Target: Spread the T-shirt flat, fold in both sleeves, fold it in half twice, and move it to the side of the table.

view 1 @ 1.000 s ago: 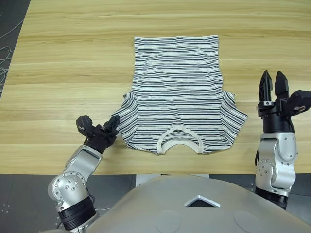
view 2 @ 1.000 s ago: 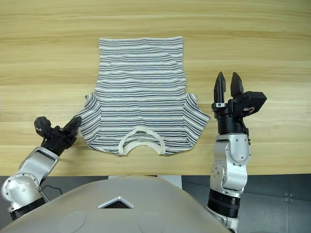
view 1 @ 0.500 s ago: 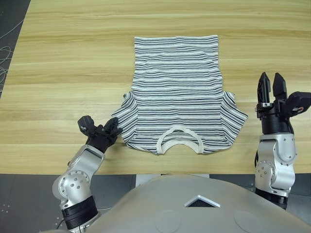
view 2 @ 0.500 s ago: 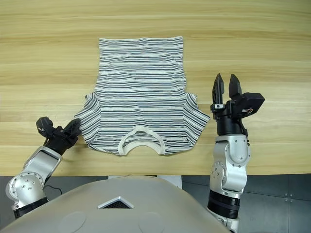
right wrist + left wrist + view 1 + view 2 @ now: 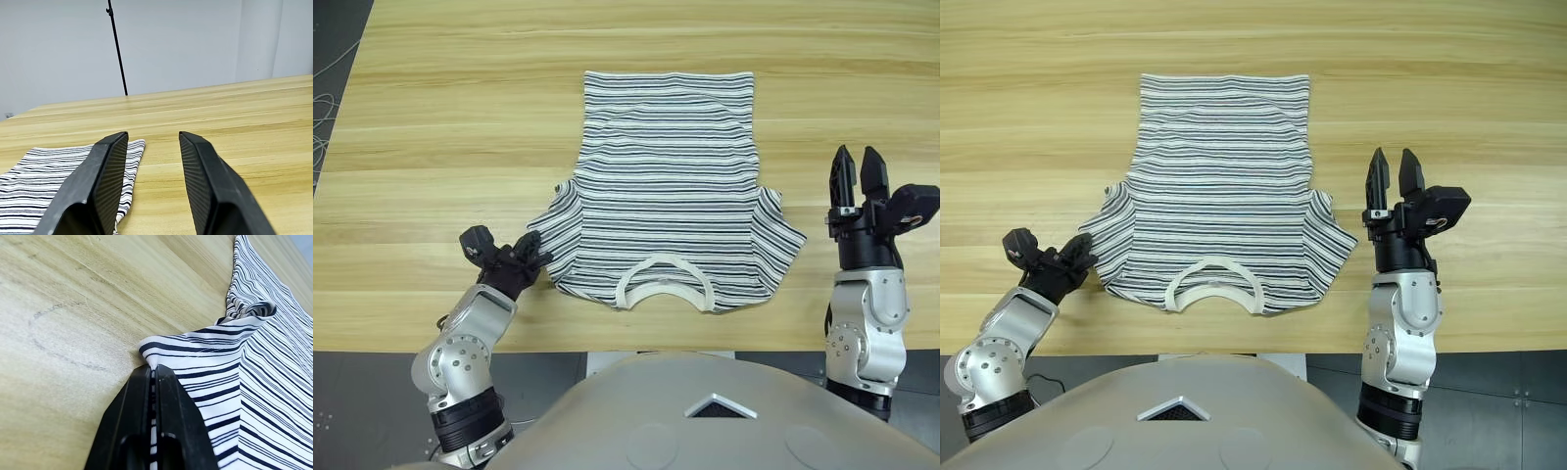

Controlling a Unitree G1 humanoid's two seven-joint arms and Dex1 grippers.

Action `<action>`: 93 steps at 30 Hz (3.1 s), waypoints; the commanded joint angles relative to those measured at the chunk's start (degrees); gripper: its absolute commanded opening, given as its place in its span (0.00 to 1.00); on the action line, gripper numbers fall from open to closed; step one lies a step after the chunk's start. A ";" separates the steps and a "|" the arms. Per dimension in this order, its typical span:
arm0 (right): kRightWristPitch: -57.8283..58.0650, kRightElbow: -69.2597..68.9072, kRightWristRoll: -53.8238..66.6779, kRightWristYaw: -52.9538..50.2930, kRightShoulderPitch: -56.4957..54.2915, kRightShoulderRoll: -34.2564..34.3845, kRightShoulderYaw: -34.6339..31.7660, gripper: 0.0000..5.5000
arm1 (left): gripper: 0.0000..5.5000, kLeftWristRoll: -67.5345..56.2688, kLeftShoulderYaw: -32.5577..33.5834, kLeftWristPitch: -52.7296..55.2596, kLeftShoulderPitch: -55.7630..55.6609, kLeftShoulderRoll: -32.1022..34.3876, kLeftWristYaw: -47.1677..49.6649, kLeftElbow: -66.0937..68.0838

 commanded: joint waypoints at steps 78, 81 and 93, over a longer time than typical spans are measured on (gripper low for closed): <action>54.70 6.03 35.90 -8.54 5.44 -8.20 -9.93 0.35 | 0.45 11.79 -8.30 -16.69 5.56 0.53 -14.20 -14.04; 53.88 6.79 34.57 -9.80 4.46 -7.69 -9.43 0.35 | 0.45 11.50 -7.93 -16.62 5.67 0.47 -14.11 -14.36; 52.87 5.78 33.90 -9.00 4.22 -7.20 -7.87 0.18 | 0.46 10.97 -7.44 -16.64 6.21 0.48 -14.25 -14.45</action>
